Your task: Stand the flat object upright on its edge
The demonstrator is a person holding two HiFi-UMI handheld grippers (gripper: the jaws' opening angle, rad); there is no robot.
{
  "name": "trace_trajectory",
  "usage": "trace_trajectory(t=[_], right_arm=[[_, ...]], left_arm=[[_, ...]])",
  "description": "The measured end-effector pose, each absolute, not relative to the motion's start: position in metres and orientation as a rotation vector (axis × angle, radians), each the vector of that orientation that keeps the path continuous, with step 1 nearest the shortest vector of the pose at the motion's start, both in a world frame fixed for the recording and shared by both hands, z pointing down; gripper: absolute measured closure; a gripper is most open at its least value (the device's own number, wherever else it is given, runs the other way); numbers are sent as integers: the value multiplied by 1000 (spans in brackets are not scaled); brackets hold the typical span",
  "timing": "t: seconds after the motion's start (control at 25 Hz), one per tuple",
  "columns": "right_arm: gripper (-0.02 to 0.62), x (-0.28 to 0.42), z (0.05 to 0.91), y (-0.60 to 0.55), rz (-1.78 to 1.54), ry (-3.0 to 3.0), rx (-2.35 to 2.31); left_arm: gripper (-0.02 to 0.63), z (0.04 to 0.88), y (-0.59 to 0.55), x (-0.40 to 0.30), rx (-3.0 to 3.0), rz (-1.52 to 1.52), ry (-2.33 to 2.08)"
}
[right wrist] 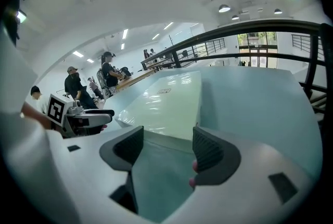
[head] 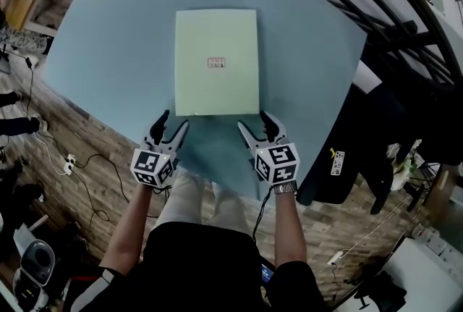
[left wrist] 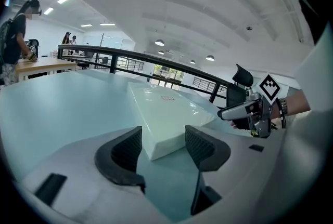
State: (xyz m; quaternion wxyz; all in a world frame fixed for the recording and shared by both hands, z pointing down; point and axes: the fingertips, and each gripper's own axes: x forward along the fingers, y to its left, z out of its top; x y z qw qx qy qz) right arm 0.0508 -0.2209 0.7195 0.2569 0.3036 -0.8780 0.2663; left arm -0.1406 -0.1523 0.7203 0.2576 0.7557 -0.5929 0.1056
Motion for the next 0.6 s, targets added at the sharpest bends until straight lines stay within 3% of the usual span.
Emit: trace_trajectory(t=[0.28, 0.6], right_arm=[[270, 42, 741, -224, 707, -2335, 729], [267, 43, 759, -232, 691, -2296, 691]], left_arm=[[333, 740, -157, -141, 2042, 326, -1553], [333, 758, -162, -137, 2030, 380, -1524]])
